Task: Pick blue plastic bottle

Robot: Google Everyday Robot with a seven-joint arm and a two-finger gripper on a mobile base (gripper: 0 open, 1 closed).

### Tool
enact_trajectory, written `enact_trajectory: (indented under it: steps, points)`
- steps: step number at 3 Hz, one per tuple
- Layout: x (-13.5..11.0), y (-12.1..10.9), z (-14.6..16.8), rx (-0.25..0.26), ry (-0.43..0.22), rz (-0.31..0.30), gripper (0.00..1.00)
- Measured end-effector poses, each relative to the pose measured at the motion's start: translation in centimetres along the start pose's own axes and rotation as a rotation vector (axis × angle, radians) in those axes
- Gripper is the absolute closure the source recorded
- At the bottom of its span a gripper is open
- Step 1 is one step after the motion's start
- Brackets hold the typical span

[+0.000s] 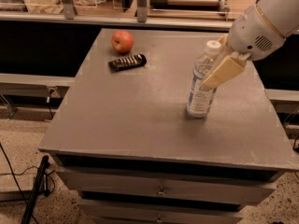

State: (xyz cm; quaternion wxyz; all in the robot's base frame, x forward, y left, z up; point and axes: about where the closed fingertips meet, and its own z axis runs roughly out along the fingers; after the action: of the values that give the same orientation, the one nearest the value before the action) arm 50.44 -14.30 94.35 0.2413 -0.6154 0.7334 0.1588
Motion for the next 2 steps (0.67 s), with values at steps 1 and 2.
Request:
enact_trajectory:
  steps: [1,2]
  points:
    - [-1.3,-0.3,-0.1,-0.002,0.023,-0.01,0.97]
    - [-5.5,0.3,-1.6,0.024,0.048,-0.091,1.0]
